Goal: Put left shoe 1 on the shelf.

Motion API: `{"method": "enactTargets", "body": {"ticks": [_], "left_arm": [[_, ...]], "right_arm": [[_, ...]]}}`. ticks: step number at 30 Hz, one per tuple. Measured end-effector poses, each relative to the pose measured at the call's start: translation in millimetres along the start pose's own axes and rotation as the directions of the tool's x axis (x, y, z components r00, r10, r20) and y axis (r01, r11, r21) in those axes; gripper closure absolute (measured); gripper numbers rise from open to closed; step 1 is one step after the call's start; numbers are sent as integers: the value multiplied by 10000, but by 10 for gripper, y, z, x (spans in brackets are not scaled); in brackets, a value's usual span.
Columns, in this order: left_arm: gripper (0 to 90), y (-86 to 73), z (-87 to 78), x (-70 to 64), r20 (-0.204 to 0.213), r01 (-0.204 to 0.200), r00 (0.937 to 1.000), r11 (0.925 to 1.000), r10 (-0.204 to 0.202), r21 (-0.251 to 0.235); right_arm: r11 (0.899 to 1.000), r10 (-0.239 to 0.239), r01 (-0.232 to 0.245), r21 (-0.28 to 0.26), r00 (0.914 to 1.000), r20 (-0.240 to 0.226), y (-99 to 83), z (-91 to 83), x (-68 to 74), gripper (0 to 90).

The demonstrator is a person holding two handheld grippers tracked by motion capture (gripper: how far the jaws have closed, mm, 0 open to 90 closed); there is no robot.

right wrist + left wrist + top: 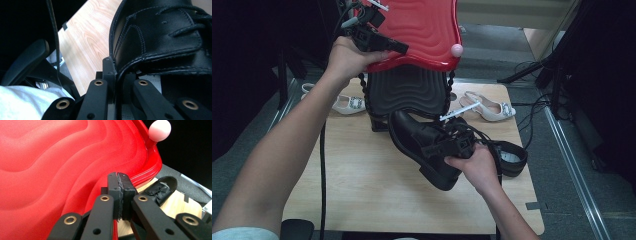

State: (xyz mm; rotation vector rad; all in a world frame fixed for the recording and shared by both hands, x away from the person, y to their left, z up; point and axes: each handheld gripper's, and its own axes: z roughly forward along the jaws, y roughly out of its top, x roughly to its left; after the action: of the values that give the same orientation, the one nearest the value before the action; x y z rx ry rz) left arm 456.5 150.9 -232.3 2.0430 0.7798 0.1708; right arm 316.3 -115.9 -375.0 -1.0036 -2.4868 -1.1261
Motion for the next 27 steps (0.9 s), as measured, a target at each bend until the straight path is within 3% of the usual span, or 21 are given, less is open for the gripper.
{"method": "enactTargets", "body": {"ticks": [5, 11, 22, 27], "left_arm": [[900, 11, 1, -7, -78, -46, 10000, 10000, 46, 73], [900, 15, 2, -16, -80, 3, 10000, 9999, -2, 121], [900, 15, 2, -13, -40, 116, 9999, 9999, -116, 123], [900, 12, 2, -10, -14, 126, 9999, 9999, -126, 110]], "right_arm": [[9996, 37, -38, -267, 10000, -23, 147, -94, -22, 871], [9987, -53, 67, -514, 9996, 274, 365, -139, -22, 871], [9898, 204, -104, -1419, 9974, 693, 776, -26, -133, 870], [9774, -306, 620, -2021, 9875, 1548, 869, 149, -152, 869]]}}
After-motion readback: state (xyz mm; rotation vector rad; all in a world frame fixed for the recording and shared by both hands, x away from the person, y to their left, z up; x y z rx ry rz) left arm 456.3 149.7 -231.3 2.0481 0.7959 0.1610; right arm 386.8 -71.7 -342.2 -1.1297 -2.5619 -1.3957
